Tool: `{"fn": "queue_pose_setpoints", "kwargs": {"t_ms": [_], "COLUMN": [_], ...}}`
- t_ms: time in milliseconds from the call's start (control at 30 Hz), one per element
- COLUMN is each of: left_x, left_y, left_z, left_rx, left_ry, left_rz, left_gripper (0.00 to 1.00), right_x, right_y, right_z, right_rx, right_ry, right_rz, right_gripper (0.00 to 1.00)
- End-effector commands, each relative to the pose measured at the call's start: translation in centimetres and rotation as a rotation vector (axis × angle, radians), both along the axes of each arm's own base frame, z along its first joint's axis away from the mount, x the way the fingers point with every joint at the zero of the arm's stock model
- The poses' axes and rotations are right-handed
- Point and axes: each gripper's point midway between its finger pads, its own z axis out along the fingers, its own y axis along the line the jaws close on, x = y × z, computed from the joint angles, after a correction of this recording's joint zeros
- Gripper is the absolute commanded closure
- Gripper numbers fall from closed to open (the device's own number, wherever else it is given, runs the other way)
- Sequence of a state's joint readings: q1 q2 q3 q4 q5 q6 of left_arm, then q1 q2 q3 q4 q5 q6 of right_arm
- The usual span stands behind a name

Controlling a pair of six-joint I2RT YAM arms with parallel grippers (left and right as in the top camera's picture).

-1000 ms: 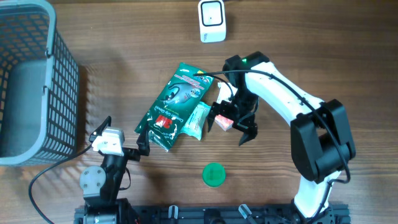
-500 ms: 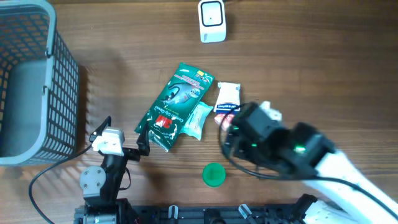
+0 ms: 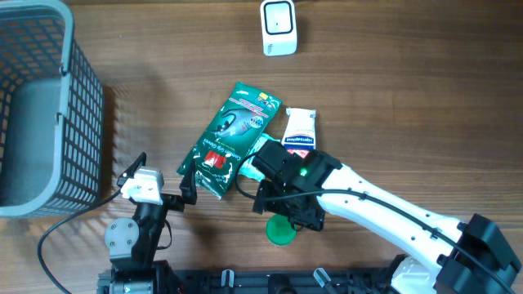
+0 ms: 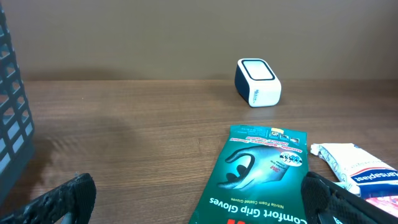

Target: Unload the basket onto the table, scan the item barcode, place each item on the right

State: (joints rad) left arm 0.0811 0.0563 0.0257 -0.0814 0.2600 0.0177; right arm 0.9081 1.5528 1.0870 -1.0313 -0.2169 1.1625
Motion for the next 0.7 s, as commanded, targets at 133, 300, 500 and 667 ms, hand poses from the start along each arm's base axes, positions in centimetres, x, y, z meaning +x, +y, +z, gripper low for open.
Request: {"fn": "queue_pose_setpoints", "kwargs": {"t_ms": [133,300,500,667], "left_x": [0.0,0.0,0.0,0.0], "left_y": [0.1,0.1,0.1,0.1], "left_z": [-0.2,-0.2,-0.2,-0.2], "left_rx": [0.001,0.001,0.001,0.001], "left_ry": [0.003,0.003,0.003,0.003], "left_rz": [0.004,0.004,0.004,0.004], "left_gripper": [0.00,0.00,0.00,0.00], "right_x": [-0.9,-2.1,-2.8,-3.6], "right_y": [1.1,-0.1,0.9,0.2], "right_z": [-0.7,-4.1,-5.4,-7.7], "right_rx": [-0.009,-0.142,-0.149,-0.192], "right_ry": [0.000,0.109,0.137,0.109], "right_rz": [0.035,0.014,0.012,-0.037], "right_gripper": [0.00,0.00,0.01,0.00]}}
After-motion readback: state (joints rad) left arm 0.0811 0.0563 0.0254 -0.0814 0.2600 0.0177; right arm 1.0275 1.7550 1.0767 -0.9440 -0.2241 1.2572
